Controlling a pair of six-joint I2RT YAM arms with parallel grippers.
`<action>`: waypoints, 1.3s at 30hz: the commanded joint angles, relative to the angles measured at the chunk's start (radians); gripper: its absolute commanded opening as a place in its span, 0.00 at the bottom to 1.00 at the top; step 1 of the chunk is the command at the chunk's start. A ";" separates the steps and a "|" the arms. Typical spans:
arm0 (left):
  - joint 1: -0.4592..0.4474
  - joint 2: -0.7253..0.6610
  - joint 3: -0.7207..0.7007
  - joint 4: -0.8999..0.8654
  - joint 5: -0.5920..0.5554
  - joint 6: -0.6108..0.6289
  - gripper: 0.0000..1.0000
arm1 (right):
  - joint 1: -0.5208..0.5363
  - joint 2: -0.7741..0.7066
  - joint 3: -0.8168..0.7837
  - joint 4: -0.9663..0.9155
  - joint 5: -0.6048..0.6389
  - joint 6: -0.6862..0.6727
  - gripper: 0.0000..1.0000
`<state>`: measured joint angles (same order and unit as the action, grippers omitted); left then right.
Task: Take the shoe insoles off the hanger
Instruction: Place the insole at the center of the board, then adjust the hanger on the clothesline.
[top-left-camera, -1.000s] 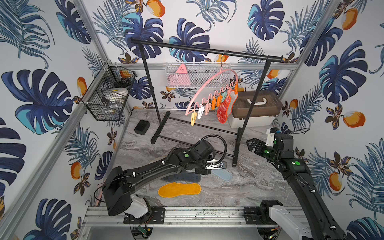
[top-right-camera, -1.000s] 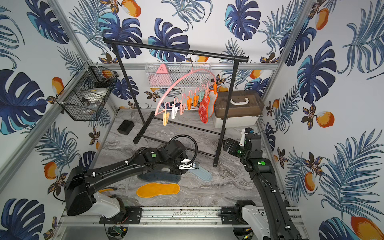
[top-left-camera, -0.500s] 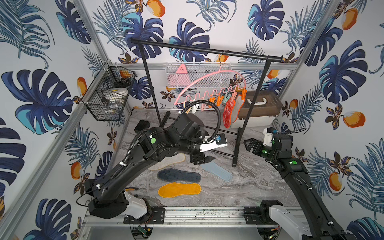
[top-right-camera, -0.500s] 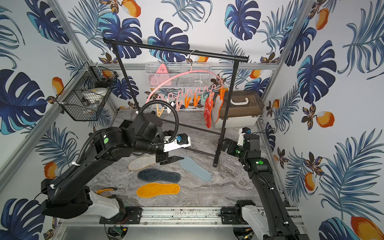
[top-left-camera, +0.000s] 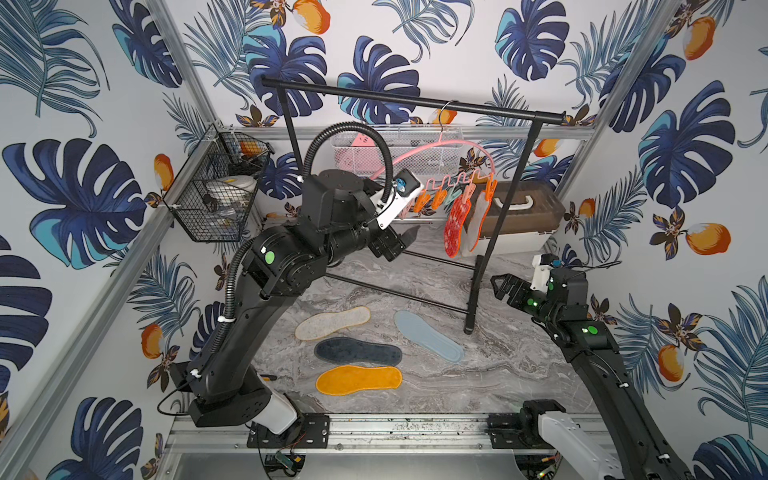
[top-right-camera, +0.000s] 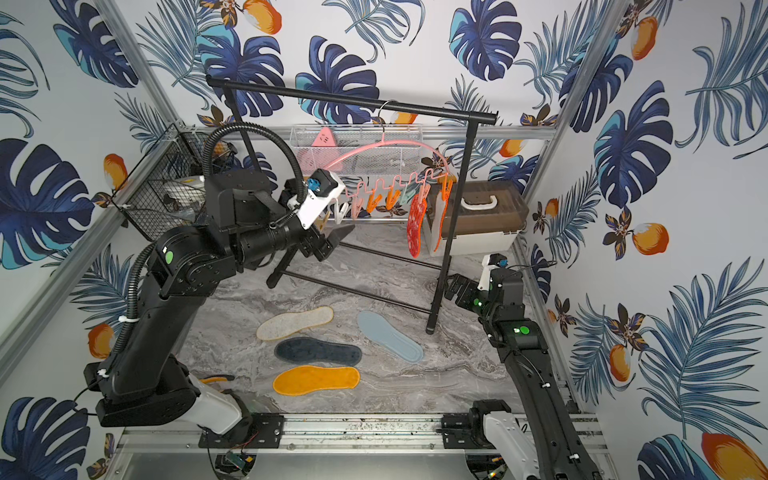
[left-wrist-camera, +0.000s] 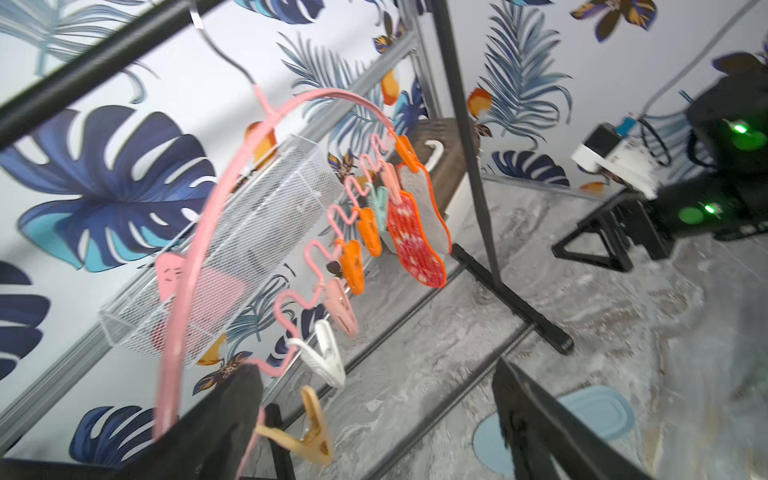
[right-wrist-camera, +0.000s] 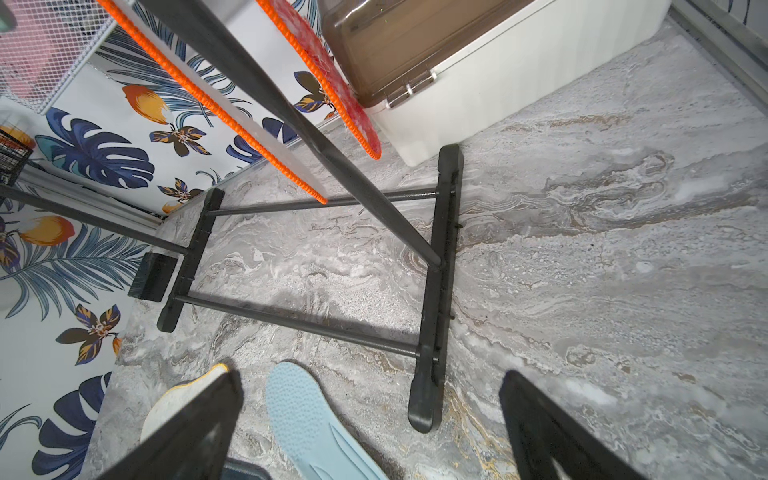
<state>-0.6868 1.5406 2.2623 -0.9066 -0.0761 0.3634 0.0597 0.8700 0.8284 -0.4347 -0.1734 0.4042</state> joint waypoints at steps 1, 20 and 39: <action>0.057 0.017 0.006 0.079 0.073 -0.063 0.95 | 0.000 -0.012 -0.002 0.025 -0.003 0.009 1.00; 0.386 0.076 -0.060 0.174 0.533 -0.307 0.89 | 0.000 -0.020 -0.014 0.031 -0.029 0.014 1.00; 0.409 -0.076 -0.137 0.054 0.730 -0.198 0.86 | 0.000 -0.014 -0.006 0.036 -0.054 0.012 1.00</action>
<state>-0.2798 1.4780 2.1273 -0.8303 0.5701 0.1341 0.0597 0.8604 0.8139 -0.4114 -0.2291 0.4294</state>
